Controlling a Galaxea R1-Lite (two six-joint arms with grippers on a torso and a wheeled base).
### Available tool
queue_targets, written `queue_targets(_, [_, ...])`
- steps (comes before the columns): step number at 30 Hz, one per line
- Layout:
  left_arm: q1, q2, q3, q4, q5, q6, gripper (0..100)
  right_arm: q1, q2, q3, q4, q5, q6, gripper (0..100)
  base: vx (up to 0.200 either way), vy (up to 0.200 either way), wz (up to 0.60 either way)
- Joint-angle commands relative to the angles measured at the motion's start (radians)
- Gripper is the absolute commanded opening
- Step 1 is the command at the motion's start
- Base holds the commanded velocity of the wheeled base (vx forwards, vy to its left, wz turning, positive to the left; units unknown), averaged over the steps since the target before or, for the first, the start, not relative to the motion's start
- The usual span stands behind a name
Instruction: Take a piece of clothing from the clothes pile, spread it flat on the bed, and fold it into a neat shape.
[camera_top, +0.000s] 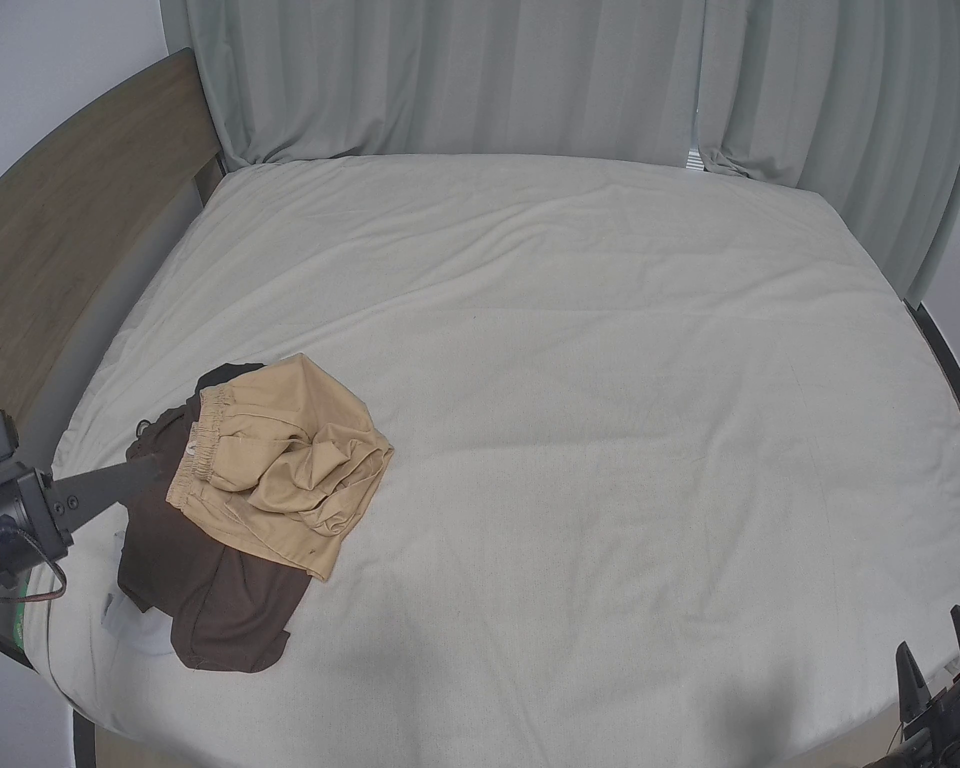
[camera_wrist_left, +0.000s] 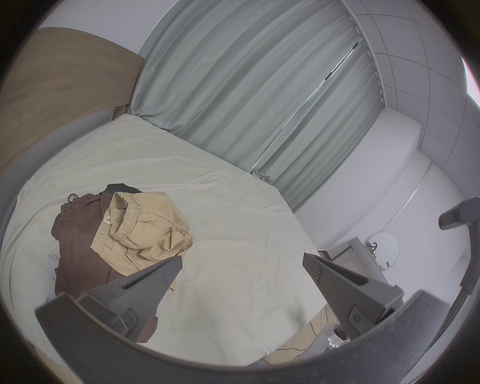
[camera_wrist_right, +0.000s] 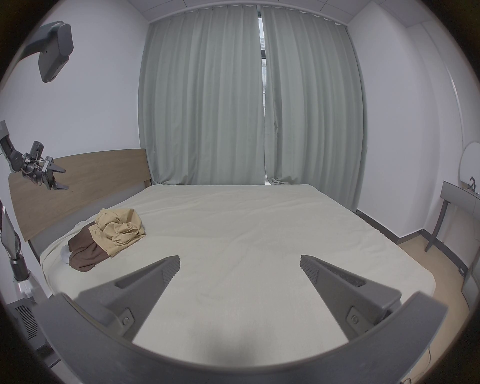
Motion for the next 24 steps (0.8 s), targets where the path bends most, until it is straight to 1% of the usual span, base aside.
queue_targets(1, [0.044,0.054,-0.032,0.001,-0.043,0.0,100,0.002,-0.016,0.018,0.0,0.0,0.0,100,0.0,0.0,0.0])
queue_targets(3, [0.053,0.065,-0.039,0.001,-0.056,0.001,100,0.0,-0.016,0.018,0.0,0.0,0.0,100,0.0,0.0,0.0])
queue_targets(4, [0.076,0.091,-0.055,-0.015,-0.083,0.001,100,0.002,-0.016,0.018,0.0,0.0,0.0,100,0.0,0.0,0.0])
queue_targets(6, [0.09,0.113,-0.059,-0.036,-0.102,0.0,100,0.0,-0.016,0.018,0.0,0.0,0.0,100,0.0,0.0,0.0])
queue_targets(12, [0.119,0.179,-0.081,-0.067,-0.135,0.0,100,0.002,-0.016,0.018,0.0,0.0,0.0,100,0.0,0.0,0.0])
queue_targets(18, [0.159,0.246,-0.092,-0.107,-0.198,0.0,100,0.002,-0.016,0.018,0.0,0.0,0.0,100,0.0,0.0,0.0])
queue_targets(24, [0.179,0.323,-0.107,-0.17,-0.204,0.0,100,0.002,-0.016,0.018,0.0,0.0,0.0,100,0.0,0.0,0.0])
